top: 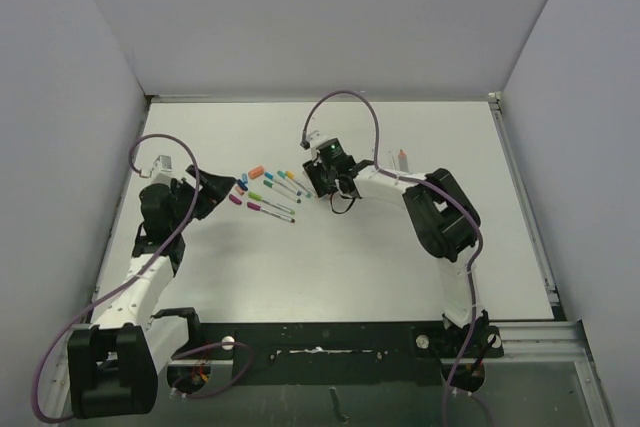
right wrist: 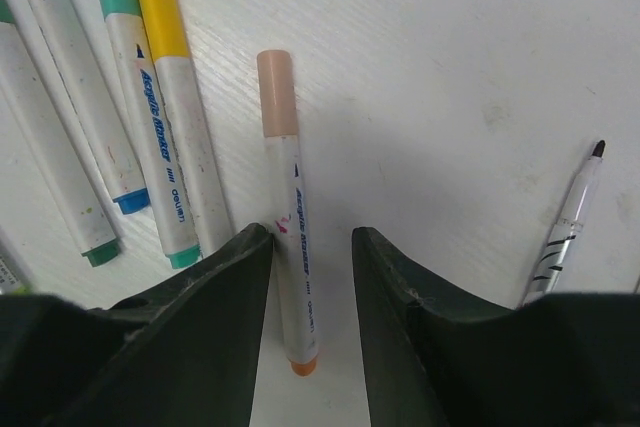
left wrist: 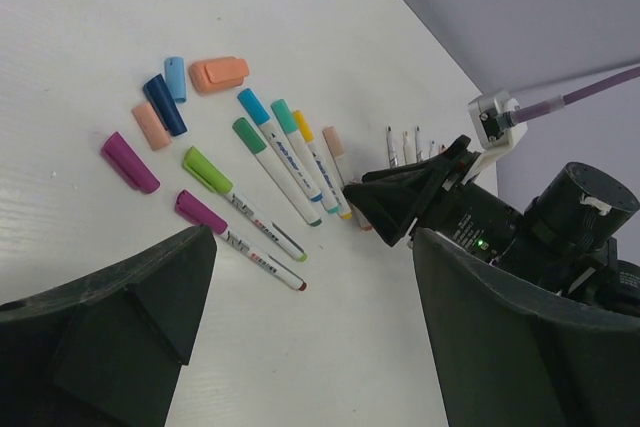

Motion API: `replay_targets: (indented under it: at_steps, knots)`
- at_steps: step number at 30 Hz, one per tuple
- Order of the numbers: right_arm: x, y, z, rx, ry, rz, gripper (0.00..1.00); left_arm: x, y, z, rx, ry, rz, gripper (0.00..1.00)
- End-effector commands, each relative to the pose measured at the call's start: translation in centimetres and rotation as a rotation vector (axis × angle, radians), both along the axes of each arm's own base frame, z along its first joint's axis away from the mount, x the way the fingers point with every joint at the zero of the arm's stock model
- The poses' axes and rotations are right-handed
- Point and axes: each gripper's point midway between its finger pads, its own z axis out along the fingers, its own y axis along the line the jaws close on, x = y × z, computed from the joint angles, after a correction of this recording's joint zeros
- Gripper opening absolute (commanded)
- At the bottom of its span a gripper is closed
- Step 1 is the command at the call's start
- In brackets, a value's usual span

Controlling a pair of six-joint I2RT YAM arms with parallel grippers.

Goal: Open the pen caps

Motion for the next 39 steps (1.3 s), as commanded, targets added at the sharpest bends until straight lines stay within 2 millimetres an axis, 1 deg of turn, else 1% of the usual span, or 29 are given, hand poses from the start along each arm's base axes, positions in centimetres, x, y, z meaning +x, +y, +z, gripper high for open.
replay_targets:
  at_steps: [1,8,13,15,17,19,20,23,25,31,39]
  knots:
    - [0.6,0.1,0.3,0.08,0.011,-0.015,0.37,1.0,-0.4,2.9,-0.004,-0.101,-0.02,0.8]
    - [0.0,-1.1,-1.0,0.082,0.054,-0.028,0.3,1.5,-1.9,2.9,0.009,-0.101,-0.049,0.8]
    - [-0.1,-1.6,-1.3,0.073,0.057,-0.032,0.12,2.0,-3.8,2.9,0.023,-0.1,-0.084,0.8]
    - [0.0,-1.6,-1.0,0.078,0.044,-0.029,0.02,2.2,-4.8,2.8,0.029,-0.096,-0.105,0.8]
    - [0.1,-1.5,-0.4,0.089,0.022,-0.023,0.0,2.4,-5.8,2.5,0.03,-0.088,-0.125,0.8]
    - [0.3,-1.4,1.2,0.115,-0.017,-0.015,0.0,2.5,-6.7,2.3,0.029,-0.085,-0.138,0.8]
    - [0.1,-1.5,1.7,0.127,-0.034,-0.014,0.0,2.6,-7.2,2.2,0.028,-0.082,-0.146,0.8]
    - [-0.4,-1.5,4.2,0.188,-0.091,-0.013,0.0,2.7,-8.4,1.8,0.028,-0.078,-0.156,0.8]
    - [-1.0,-1.4,5.4,0.222,-0.103,-0.002,0.0,2.9,-9.1,1.7,0.03,-0.077,-0.164,0.8]
    - [-3.4,-0.5,7.8,0.302,-0.107,0.042,0.0,3.7,-11.1,1.0,0.018,-0.067,-0.196,0.8]
    - [-6.5,1.6,9.9,0.368,-0.119,0.119,0.0,5.0,-13.4,0.1,-0.011,-0.056,-0.23,0.8]
